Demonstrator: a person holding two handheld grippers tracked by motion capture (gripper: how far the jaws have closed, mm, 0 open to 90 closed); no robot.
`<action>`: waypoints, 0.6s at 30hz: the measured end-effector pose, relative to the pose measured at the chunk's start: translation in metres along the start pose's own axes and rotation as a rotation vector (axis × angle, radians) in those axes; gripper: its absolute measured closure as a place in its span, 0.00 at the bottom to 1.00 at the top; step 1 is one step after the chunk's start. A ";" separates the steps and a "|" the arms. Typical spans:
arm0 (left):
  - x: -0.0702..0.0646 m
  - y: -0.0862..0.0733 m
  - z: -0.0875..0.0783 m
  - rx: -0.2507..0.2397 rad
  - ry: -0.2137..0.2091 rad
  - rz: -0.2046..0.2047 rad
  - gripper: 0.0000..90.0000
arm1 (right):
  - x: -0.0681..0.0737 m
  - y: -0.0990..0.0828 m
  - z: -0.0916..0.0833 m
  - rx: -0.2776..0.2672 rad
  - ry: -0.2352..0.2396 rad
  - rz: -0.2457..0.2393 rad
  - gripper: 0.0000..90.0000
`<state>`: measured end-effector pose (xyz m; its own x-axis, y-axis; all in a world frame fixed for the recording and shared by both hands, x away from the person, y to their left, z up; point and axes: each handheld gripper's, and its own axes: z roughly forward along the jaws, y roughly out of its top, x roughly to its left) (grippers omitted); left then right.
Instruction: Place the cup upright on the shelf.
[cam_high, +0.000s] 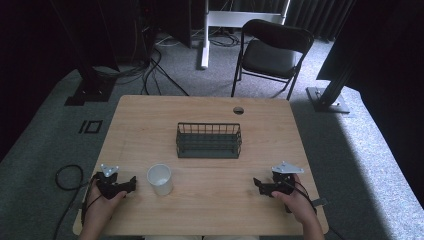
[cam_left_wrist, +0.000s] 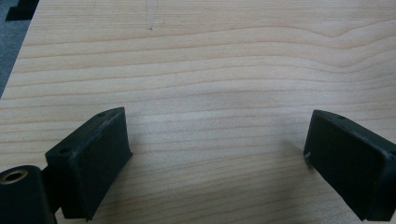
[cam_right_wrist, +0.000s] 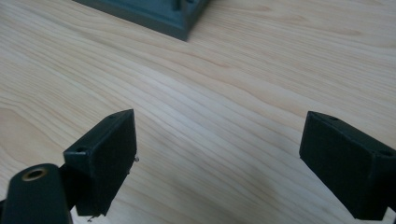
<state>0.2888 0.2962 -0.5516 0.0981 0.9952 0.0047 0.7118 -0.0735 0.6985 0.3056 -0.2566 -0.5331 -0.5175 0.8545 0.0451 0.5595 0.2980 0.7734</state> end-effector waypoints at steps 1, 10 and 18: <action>0.000 0.000 0.000 0.000 0.000 0.000 0.08 | 0.002 0.001 0.001 0.000 0.004 -0.006 0.12; 0.000 0.000 0.000 0.000 0.000 0.000 0.08 | 0.021 0.015 0.010 -0.033 0.070 -0.041 0.12; 0.000 0.000 0.000 0.000 0.000 0.000 0.08 | 0.039 0.027 0.019 -0.037 0.123 -0.094 0.12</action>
<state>0.2888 0.2962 -0.5516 0.0981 0.9952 0.0049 0.7117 -0.0736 0.6986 0.3131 -0.2066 -0.5226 -0.6429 0.7645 0.0466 0.4821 0.3566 0.8003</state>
